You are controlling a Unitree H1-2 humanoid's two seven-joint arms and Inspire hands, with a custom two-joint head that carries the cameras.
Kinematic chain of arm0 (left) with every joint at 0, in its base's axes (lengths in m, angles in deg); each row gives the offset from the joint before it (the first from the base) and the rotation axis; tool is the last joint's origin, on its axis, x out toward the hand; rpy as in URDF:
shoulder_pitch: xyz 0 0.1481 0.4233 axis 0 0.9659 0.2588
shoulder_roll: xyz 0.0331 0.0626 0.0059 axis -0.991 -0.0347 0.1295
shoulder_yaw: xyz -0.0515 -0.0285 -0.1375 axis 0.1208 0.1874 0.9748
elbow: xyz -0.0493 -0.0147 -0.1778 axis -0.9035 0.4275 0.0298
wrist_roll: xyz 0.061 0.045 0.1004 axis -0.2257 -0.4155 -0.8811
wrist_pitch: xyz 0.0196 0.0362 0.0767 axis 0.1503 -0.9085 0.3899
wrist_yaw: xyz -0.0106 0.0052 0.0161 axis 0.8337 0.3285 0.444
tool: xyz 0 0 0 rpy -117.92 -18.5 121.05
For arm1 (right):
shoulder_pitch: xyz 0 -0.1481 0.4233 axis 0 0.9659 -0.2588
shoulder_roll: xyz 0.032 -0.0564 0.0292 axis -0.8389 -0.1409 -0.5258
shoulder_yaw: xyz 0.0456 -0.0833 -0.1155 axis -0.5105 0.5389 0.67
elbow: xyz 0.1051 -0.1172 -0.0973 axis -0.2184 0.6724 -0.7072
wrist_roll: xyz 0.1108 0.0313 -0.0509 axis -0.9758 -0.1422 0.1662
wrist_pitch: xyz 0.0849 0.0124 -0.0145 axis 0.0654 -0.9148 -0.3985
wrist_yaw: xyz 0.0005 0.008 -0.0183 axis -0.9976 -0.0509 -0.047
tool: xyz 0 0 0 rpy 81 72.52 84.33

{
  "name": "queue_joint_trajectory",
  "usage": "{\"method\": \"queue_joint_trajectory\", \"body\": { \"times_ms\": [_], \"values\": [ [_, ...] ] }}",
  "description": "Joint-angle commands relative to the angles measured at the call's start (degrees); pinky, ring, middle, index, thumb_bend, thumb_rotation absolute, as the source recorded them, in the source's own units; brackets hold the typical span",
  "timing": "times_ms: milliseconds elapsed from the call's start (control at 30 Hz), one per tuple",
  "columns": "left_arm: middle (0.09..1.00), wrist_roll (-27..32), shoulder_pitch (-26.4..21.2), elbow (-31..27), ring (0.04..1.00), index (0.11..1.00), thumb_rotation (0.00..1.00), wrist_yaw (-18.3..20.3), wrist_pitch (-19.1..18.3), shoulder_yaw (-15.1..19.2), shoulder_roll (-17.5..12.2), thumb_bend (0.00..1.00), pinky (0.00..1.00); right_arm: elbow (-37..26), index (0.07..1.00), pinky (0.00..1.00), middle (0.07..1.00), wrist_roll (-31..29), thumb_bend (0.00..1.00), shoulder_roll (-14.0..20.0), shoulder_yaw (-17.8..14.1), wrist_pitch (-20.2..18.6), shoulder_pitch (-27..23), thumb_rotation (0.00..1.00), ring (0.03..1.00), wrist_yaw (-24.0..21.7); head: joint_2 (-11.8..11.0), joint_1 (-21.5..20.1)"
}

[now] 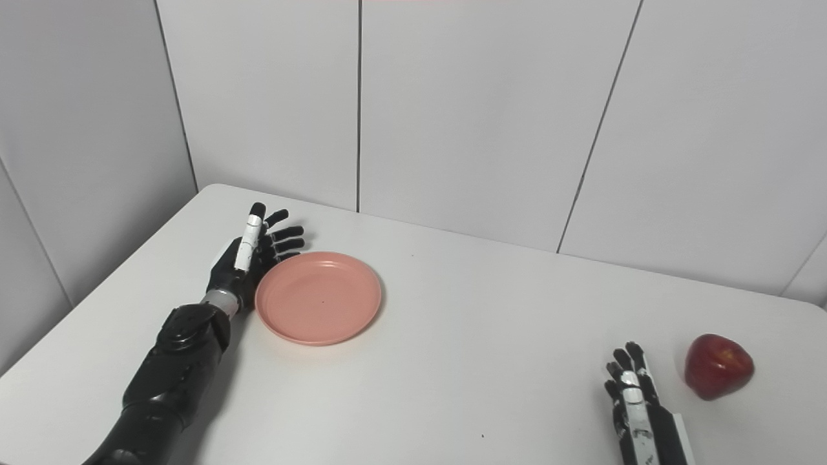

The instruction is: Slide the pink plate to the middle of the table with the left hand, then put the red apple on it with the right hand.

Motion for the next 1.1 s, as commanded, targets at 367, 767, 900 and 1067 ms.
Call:
{"method": "queue_joint_trajectory", "body": {
  "times_ms": [367,767,900,1067],
  "values": [
    [0.729,-1.1,-1.2,3.9,0.726,0.836,0.9,-0.6,-1.1,-1.2,2.6,0.88,0.7,1.1,0.966,1.0,0.961,-0.2,0.79,-1.6,1.1,1.2,1.6,0.81,0.97,-0.1,0.3,0.0],
    [0.748,-3.3,-0.8,3.4,0.758,0.844,0.93,-1.7,-1.0,-2.6,5.1,0.85,0.76,0.6,0.964,1.0,0.958,0.0,0.81,-1.8,1.2,1.1,1.7,0.81,0.961,0.2,0.4,-0.3],
    [0.786,-4.5,-0.6,3.8,0.772,0.837,0.95,-2.6,-0.1,-3.3,6.1,0.84,0.78,0.6,0.962,1.0,0.955,0.1,0.81,-1.8,1.3,1.2,1.7,0.81,0.959,0.1,0.4,-0.4],
    [0.782,-5.3,-0.3,2.9,0.795,0.845,0.96,-3.9,-0.5,-3.8,7.6,0.83,0.78,0.4,0.964,1.0,0.958,0.2,0.79,-1.9,1.3,0.7,1.7,0.81,0.961,0.3,0.4,-0.5]
  ]
}}
